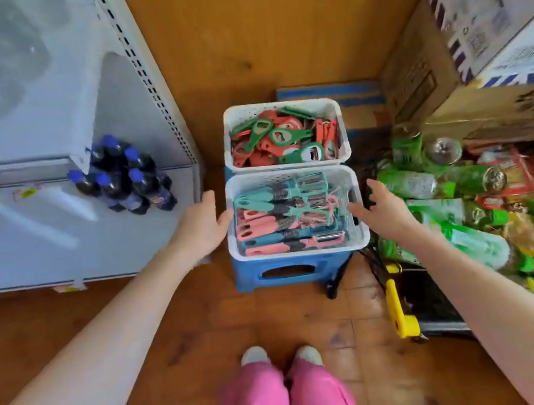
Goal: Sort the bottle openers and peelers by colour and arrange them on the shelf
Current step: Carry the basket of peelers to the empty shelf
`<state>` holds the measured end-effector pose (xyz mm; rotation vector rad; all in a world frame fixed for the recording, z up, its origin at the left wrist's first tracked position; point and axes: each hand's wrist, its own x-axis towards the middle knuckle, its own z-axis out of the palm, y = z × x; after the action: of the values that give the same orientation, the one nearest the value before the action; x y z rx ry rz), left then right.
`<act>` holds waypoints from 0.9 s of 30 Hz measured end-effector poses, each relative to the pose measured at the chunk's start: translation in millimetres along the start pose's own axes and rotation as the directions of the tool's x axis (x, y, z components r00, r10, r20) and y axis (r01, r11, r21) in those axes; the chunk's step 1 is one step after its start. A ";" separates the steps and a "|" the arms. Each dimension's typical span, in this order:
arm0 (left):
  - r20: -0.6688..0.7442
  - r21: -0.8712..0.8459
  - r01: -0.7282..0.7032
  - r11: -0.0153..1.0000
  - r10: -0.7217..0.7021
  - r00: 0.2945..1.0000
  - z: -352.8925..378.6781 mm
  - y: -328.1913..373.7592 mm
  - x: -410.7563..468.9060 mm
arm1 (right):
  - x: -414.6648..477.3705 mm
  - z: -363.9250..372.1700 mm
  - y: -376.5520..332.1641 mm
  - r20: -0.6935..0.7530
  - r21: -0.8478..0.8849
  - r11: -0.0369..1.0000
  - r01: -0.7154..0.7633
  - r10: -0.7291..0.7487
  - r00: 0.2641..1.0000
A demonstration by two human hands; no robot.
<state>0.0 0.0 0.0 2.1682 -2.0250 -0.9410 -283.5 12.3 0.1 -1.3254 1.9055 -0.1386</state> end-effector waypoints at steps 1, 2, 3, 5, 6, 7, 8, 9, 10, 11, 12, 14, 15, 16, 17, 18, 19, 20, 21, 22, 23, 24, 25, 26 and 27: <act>-0.005 -0.033 -0.003 0.999 0.003 1.000 9.5 -3.5 4.9 | 6.8 7.7 2.7 -0.007 0.005 1.000 -0.005 0.005 1.000; -0.013 -0.061 0.004 0.998 -0.005 1.000 18.5 -8.4 11.5 | 13.8 13.5 4.7 -0.019 -0.003 1.000 -0.003 0.003 1.000; -0.007 -0.086 0.008 0.996 -0.009 1.000 27.5 -12.0 17.5 | 18.9 19.2 6.3 -0.025 -0.015 1.000 0.000 -0.001 1.000; 0.045 -0.161 0.040 0.986 -0.033 0.998 39.7 -15.1 25.3 | 25.9 29.8 10.1 -0.034 -0.027 1.000 -0.004 0.003 0.999; 0.080 -0.204 0.067 0.977 -0.051 0.995 43.5 -15.3 28.1 | 28.4 34.4 13.6 -0.049 -0.023 1.000 -0.012 0.011 0.999; 0.115 -0.240 0.083 0.967 -0.057 0.992 46.7 -15.6 30.8 | 31.0 37.9 16.8 -0.068 -0.002 1.000 -0.024 0.024 0.997; 0.133 -0.260 0.087 0.962 -0.053 0.990 48.2 -14.8 31.7 | 34.8 41.1 20.0 -0.094 0.018 0.999 -0.035 0.036 0.995; 0.138 -0.281 0.070 0.957 -0.032 0.990 50.3 -14.3 32.5 | 37.0 43.4 22.4 -0.109 0.037 0.998 -0.042 0.045 0.993; 0.134 -0.306 0.059 0.950 -0.018 0.991 51.7 -13.0 32.1 | 38.5 45.1 24.7 -0.117 0.046 0.998 -0.046 0.051 0.992; 0.123 -0.343 0.050 0.938 -0.008 0.992 52.1 -11.4 30.9 | 39.6 46.3 26.0 -0.124 0.054 0.997 -0.048 0.054 0.991; 0.108 -0.381 0.043 0.923 -0.002 0.994 51.7 -9.7 29.2 | 40.1 46.9 26.9 -0.132 0.058 0.997 -0.045 0.052 0.990; 0.102 -0.432 0.049 0.901 -0.006 0.995 50.1 -8.6 25.9 | 36.7 45.5 25.0 -0.140 0.066 0.997 -0.047 0.056 0.989; 0.100 -0.446 0.046 0.894 -0.002 0.995 48.5 -8.1 23.4 | 33.5 44.3 23.0 -0.143 0.066 0.997 -0.049 0.058 0.988; 0.100 -0.452 0.040 0.891 0.006 0.995 46.4 -8.1 21.0 | 30.0 42.5 22.0 -0.150 0.064 0.997 -0.046 0.055 0.987; 0.097 -0.451 0.029 0.892 0.016 0.995 43.0 -8.0 17.5 | 24.9 40.2 19.8 -0.149 0.069 0.997 -0.045 0.055 0.987; 0.093 -0.447 0.016 0.894 0.029 0.995 38.4 -7.9 13.0 | 18.3 37.6 17.5 -0.150 0.075 0.996 -0.045 0.056 0.987; 0.095 -0.441 0.003 0.897 0.044 0.995 32.2 -7.0 7.3 | 10.9 34.3 14.4 -0.149 0.082 0.996 -0.043 0.055 0.987; 0.092 -0.440 -0.009 0.898 0.055 0.994 24.5 -5.2 0.9 | 2.9 29.9 10.7 -0.149 0.086 0.996 -0.039 0.052 0.988; 0.094 -0.431 -0.011 0.902 0.057 0.994 14.4 -1.9 -6.8 | -6.0 24.5 6.8 -0.153 0.086 0.996 -0.037 0.050 0.987; 0.092 -0.422 -0.012 0.907 0.056 0.994 3.1 1.5 -14.7 | -16.1 17.3 1.4 -0.162 0.088 0.995 -0.038 0.052 0.985; 0.088 -0.417 -0.018 0.909 0.060 0.994 -9.6 5.7 -23.3 | -27.2 9.0 -4.8 -0.173 0.090 0.995 -0.033 0.048 0.984; 0.080 -0.423 -0.029 0.906 0.069 0.994 -23.0 9.8 -32.1 | -38.9 -0.6 -12.0 -0.188 0.092 0.996 -0.024 0.041 0.981; 0.075 -0.426 -0.037 0.904 0.075 0.994 -39.3 15.0 -41.8 | -52.0 -11.5 -21.3 -0.208 0.094 0.996 -0.005 0.025 0.978; 0.063 -0.424 -0.046 0.905 0.081 0.995 -56.3 19.8 -51.2 | -66.9 -23.5 -32.5 -0.229 0.101 0.995 0.015 0.009 0.973; 0.042 -0.416 -0.065 0.907 0.091 0.995 -73.5 24.4 -60.9 | -82.1 -35.6 -44.6 -0.252 0.105 0.994 0.038 -0.011 0.968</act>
<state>12.2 24.5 94.6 1.8393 -1.7178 -1.2992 -262.4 48.7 90.8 -1.3077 2.0594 -0.4355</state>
